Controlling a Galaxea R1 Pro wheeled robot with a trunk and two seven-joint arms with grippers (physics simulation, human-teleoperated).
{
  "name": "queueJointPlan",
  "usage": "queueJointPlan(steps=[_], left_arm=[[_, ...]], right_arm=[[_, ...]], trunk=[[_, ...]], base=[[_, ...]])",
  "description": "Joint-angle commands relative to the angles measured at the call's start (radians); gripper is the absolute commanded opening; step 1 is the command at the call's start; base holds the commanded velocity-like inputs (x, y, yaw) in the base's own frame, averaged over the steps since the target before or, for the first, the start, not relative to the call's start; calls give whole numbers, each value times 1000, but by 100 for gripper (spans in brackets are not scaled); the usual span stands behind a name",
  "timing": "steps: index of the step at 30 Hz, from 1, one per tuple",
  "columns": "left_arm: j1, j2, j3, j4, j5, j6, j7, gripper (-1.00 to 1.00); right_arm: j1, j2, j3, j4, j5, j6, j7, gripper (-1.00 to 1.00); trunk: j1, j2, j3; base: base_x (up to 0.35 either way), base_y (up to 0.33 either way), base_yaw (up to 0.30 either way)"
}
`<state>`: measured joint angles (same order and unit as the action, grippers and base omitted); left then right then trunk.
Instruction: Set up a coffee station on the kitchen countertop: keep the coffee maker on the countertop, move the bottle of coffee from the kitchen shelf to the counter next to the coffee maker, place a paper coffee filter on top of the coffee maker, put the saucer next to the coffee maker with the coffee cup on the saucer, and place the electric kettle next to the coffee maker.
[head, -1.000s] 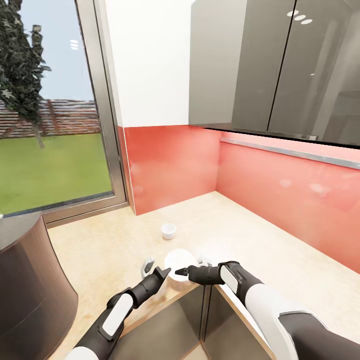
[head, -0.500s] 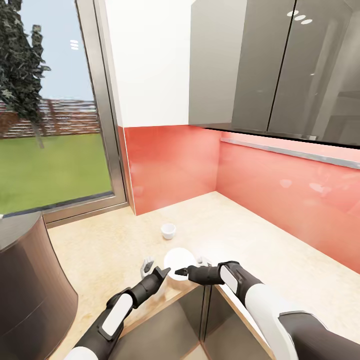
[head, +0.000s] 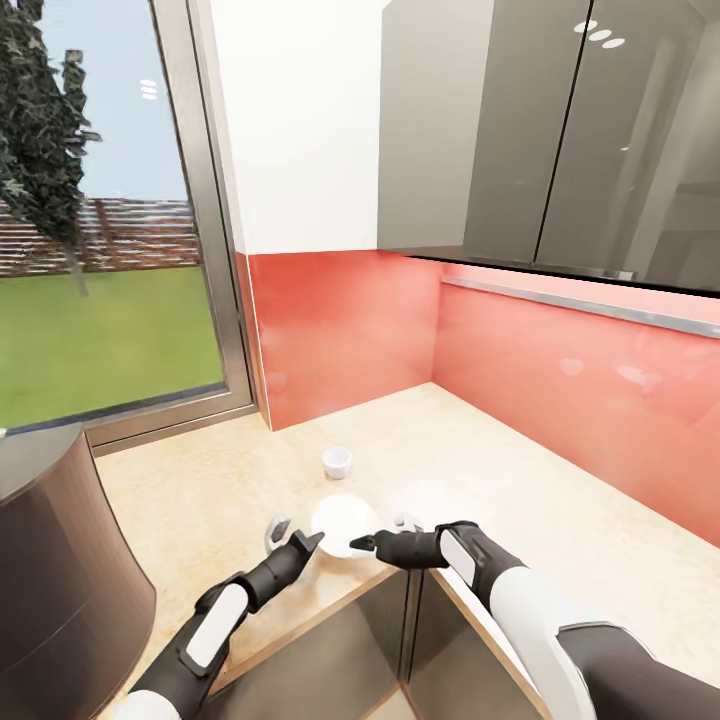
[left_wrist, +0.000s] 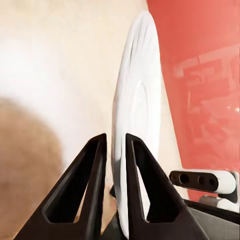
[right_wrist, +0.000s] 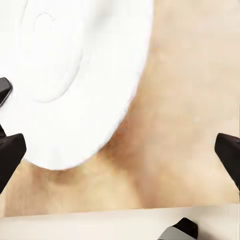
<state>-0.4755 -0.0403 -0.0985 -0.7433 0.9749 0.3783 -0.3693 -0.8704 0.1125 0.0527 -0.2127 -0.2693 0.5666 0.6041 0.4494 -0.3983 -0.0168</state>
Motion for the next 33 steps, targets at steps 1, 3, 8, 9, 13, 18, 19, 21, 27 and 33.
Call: queueJointPlan(steps=[1, 3, 8, 9, 13, 18, 19, 21, 27, 33], left_arm=[[-2, 11, 9, -2, 9, 6, 3, -100], [-7, 28, 32, -4, 11, 7, 4, -100], [-14, 67, 69, -6, 13, 8, 4, -100], [-16, 76, 73, -6, 13, 8, 3, -100], [-18, 91, 77, -9, 13, 8, 3, -100], [-17, 92, 77, -10, 14, 8, 2, -100], [-17, 92, 77, -10, 13, 8, 1, -100], [-17, 91, 77, -10, 13, 7, 0, -100], [-11, 90, 77, -10, 13, 6, -1, -100], [-3, 91, 77, -10, 13, 1, -2, -100]], right_arm=[[0, -1, 8, -1, -1, 3, -3, 100], [0, -1, 7, -2, -1, 3, -4, 100], [0, -4, 5, -28, -1, 3, -4, 100], [0, -5, 4, -48, -1, 3, -4, 100], [0, -30, 1, -124, -2, 2, -4, 100], [0, -98, -6, -252, -7, 4, -1, 100], [0, -109, -15, -269, -9, 4, -1, 100], [0, -123, -72, -296, -20, 4, 1, 100], [0, -130, -177, -365, -28, 4, 3, 100], [0, -126, -179, -398, -26, 4, 3, 100]], trunk=[[1, -2, -2], [1, -2, -2], [1, -2, -2], [1, -2, -2], [1, -2, -2], [1, -2, -2], [1, -2, -2], [1, -2, -2], [1, -2, -2], [1, -2, -2]], base=[[0, 0, 0], [0, 0, 0], [0, 0, 0], [0, 0, 0], [0, 0, 0], [0, 0, 0], [0, 0, 0], [0, 0, 0], [0, -13, 0], [-147, -195, 0]])
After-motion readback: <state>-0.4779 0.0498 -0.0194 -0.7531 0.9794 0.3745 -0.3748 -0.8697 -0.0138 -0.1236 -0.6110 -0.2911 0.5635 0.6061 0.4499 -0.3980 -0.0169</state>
